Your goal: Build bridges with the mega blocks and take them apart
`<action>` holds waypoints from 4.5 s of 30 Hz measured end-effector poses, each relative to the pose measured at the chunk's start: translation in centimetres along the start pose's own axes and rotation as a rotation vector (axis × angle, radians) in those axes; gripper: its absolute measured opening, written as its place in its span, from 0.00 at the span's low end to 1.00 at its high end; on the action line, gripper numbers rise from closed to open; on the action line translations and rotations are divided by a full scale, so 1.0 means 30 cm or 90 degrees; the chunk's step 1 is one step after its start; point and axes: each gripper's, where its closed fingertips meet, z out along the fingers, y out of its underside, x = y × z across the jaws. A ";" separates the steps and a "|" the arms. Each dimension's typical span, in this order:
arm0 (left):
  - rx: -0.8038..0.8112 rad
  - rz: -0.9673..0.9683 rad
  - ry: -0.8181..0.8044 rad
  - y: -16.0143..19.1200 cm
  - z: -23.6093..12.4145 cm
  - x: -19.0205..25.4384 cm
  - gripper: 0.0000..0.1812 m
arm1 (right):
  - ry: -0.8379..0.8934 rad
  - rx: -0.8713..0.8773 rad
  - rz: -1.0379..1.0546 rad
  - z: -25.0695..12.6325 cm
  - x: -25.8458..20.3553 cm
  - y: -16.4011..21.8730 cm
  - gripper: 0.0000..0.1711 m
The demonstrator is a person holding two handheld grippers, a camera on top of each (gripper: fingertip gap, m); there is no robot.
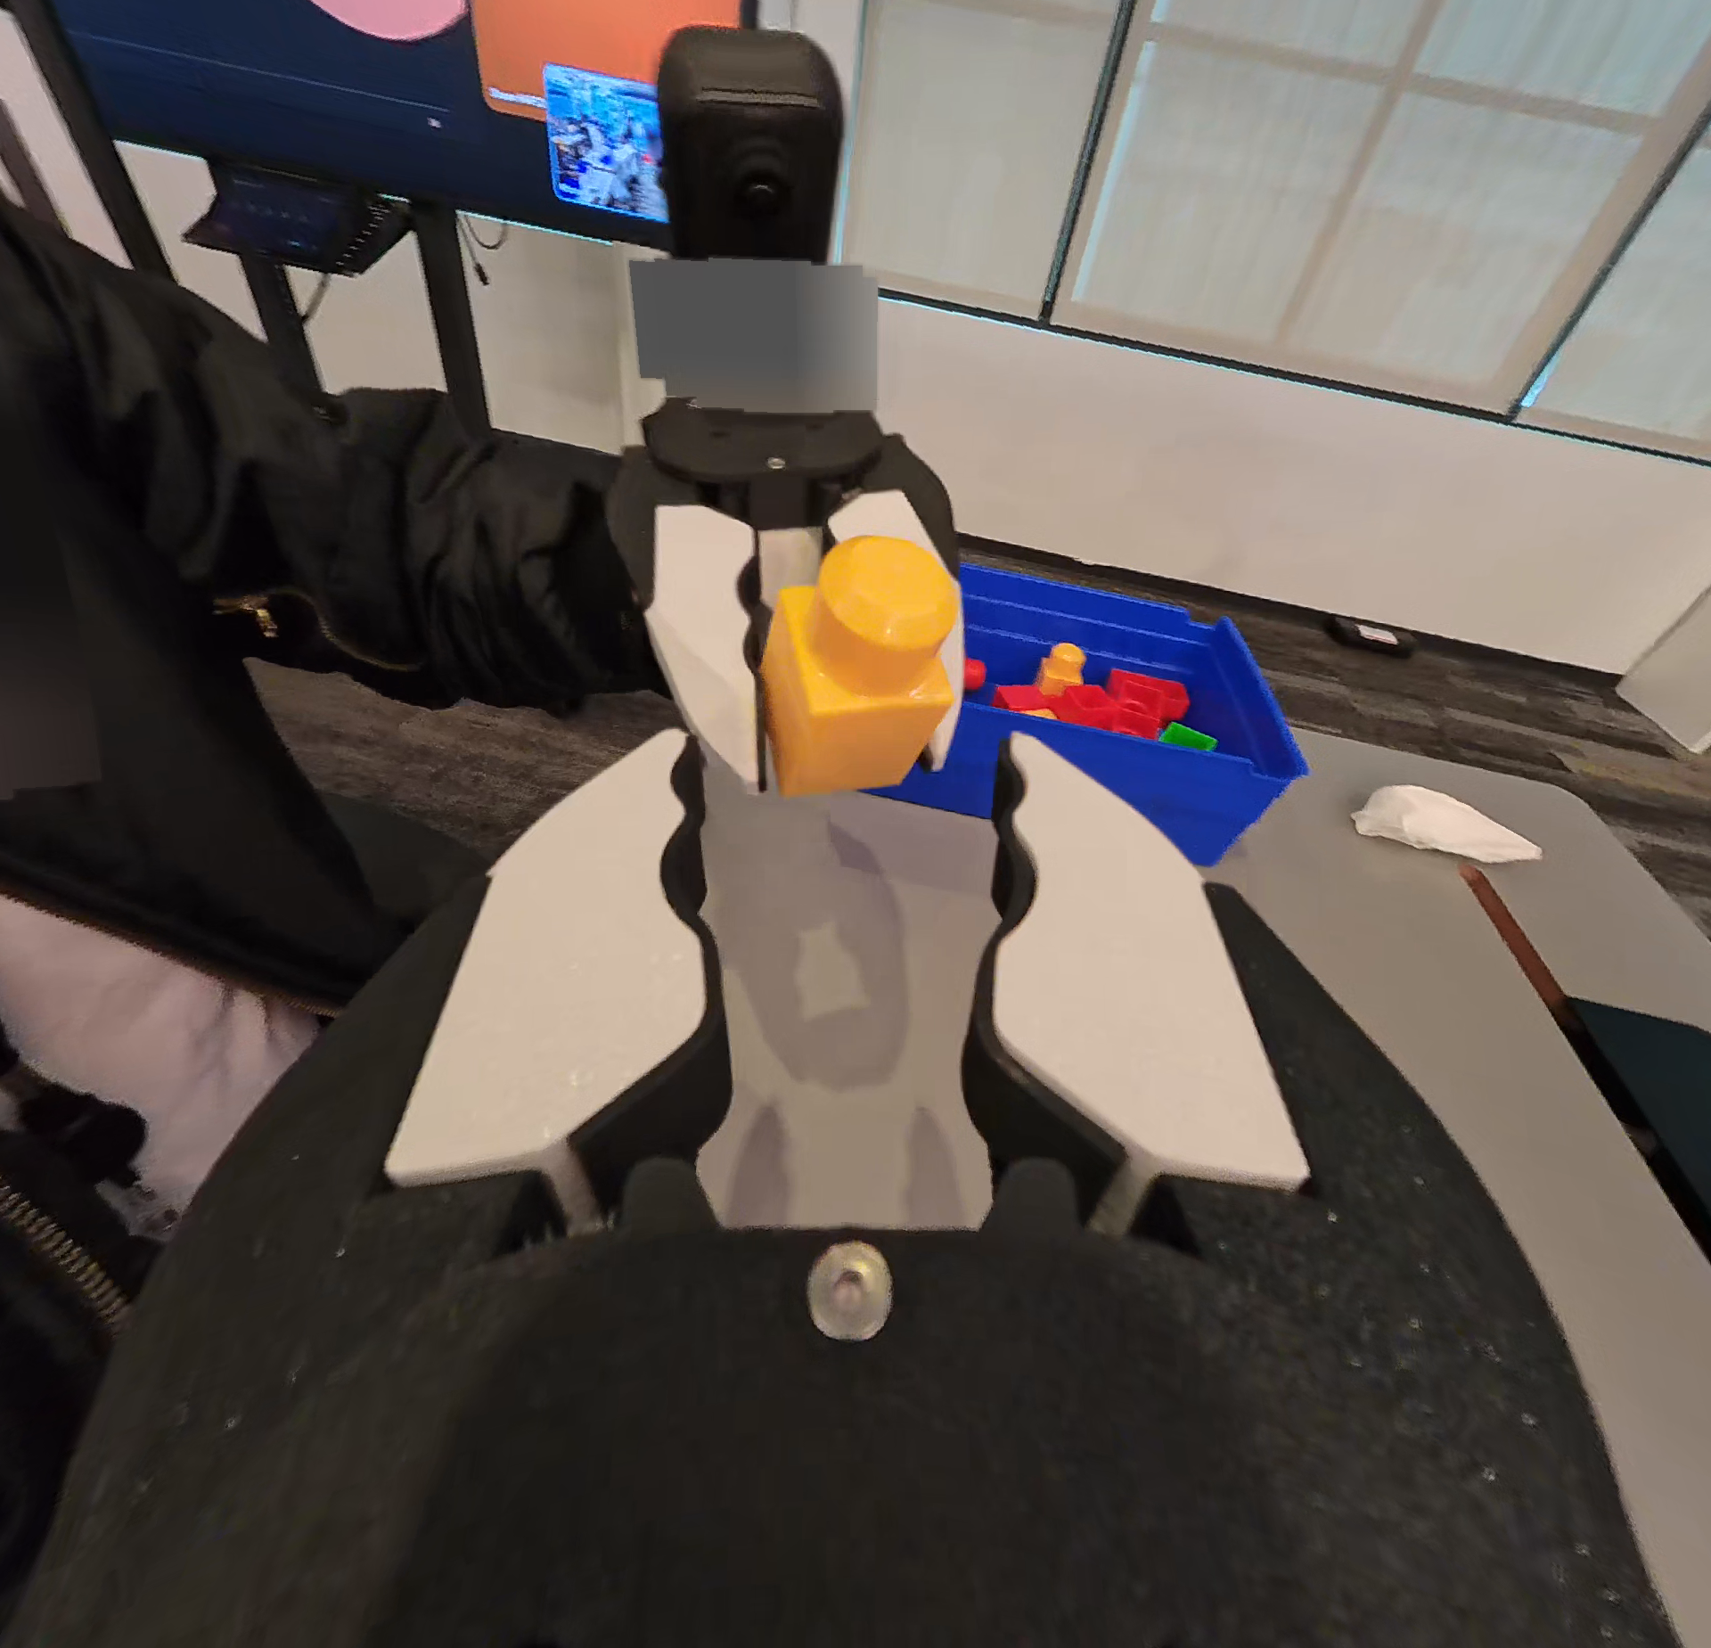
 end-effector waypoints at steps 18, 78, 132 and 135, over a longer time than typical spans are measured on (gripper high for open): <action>0.007 0.015 0.081 0.023 0.031 0.093 0.30 | -0.044 0.018 0.032 0.005 -0.059 0.020 0.20; -0.162 -0.180 -0.324 0.609 0.061 -0.299 0.50 | 0.328 -0.322 0.153 0.014 0.315 0.814 0.31; -0.367 -0.303 -0.513 0.777 0.355 -0.402 0.47 | 0.355 -0.153 0.084 -0.511 0.099 0.621 0.25; -0.361 -0.288 -0.495 0.768 0.363 -0.394 0.47 | 0.355 -0.155 0.084 -0.511 0.098 0.626 0.25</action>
